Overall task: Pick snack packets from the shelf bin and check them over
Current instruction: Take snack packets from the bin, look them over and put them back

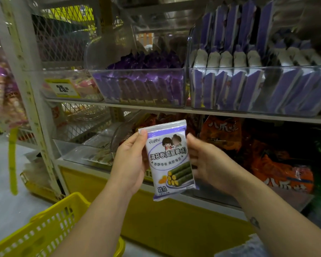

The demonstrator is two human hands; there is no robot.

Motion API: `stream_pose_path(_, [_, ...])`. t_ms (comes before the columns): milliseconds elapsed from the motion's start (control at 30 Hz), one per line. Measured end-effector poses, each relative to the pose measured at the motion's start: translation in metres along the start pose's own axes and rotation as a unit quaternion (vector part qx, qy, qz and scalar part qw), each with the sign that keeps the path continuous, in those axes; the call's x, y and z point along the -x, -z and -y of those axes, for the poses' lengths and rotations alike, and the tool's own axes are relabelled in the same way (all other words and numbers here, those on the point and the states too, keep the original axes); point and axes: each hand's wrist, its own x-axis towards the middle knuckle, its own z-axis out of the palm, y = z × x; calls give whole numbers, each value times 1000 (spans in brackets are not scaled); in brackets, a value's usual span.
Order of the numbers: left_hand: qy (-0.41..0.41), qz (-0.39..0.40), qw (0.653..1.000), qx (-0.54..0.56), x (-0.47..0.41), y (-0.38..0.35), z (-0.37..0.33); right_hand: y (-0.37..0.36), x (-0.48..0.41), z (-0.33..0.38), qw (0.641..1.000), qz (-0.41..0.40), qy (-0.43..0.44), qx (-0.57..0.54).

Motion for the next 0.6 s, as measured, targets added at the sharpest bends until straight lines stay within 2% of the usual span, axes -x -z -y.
stream_pose_path(100, [29, -17, 999, 15, -1, 5, -4, 2, 6, -2, 994, 76, -72, 22])
stream_pose_path(200, [78, -6, 997, 3, -2, 9, -7, 3, 9, -3, 992, 84, -95, -6])
stream_pose_path(333, [174, 111, 978, -42, 0, 21, -10, 1, 9, -1, 992, 64, -92, -57])
stream_pose_path(433, [219, 196, 955, -32, 2, 27, -8, 2, 8, 0, 992, 36, -90, -83])
stream_pose_path(600, [229, 235, 945, -5, -1, 30, -3, 7, 6, -1, 991, 24, -96, -88])
